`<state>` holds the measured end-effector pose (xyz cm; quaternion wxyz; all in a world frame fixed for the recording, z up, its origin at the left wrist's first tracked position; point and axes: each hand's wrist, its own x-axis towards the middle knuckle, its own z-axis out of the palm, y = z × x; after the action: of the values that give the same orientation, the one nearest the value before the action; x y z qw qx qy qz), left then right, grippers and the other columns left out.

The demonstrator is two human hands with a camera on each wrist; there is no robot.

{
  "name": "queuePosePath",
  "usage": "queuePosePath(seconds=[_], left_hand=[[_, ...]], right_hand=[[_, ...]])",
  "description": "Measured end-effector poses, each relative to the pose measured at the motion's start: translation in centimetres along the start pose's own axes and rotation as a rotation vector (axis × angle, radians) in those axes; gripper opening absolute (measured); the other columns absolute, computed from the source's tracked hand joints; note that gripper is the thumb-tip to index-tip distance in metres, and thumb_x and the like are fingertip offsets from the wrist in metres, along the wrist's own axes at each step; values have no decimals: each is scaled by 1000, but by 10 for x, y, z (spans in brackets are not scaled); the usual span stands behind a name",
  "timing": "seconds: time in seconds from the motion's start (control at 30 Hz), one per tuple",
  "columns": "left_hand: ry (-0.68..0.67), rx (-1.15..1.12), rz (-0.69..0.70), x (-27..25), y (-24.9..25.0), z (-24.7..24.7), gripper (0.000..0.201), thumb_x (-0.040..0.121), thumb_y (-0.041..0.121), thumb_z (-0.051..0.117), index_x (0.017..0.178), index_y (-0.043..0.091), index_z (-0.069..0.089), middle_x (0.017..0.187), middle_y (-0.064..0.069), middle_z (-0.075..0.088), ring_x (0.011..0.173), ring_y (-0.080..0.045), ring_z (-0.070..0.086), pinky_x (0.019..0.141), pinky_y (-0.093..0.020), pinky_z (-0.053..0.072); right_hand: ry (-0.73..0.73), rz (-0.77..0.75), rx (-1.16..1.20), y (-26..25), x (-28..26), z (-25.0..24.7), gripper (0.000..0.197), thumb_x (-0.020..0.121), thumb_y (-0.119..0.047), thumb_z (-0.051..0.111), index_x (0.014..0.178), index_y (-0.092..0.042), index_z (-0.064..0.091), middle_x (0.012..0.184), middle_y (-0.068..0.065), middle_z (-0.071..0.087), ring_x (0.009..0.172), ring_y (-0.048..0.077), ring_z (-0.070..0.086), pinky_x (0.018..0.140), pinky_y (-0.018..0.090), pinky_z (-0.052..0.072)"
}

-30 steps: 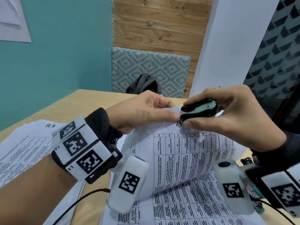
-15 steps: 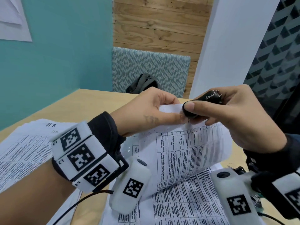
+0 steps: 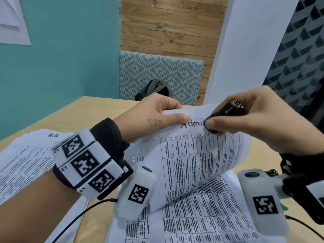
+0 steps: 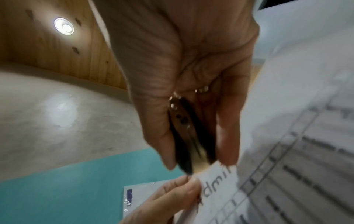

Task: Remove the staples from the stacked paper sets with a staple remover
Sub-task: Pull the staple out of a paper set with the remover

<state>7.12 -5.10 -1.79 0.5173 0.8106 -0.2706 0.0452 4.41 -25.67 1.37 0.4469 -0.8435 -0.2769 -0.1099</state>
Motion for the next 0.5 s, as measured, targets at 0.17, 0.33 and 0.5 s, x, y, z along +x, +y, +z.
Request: queuePosePath(seconds=[0.17, 0.33, 0.5], left_hand=[[-33, -3, -60, 2, -7, -8, 17, 84, 22, 67, 81, 5, 67, 79, -7, 68, 71, -9, 60, 70, -20, 47], [-77, -9, -106, 3, -10, -11, 25, 80, 28, 64, 81, 3, 65, 81, -13, 67, 72, -16, 59, 69, -27, 45], [-85, -75, -130, 5, -10, -8, 9, 80, 17, 64, 83, 8, 65, 81, -8, 66, 72, -18, 59, 67, -29, 47]], right_hand=[[-205, -5, -392, 2, -4, 2, 34, 52, -40, 80, 79, -20, 75, 73, -7, 73, 70, 11, 69, 71, 39, 54], [-356, -58, -576, 9, -1, 5, 43, 54, -43, 82, 94, -30, 74, 80, -17, 67, 79, 3, 61, 74, 29, 50], [-218, -166, -466, 11, 1, -6, 45, 56, -35, 82, 98, -25, 72, 88, -12, 68, 86, 8, 62, 73, 29, 52]])
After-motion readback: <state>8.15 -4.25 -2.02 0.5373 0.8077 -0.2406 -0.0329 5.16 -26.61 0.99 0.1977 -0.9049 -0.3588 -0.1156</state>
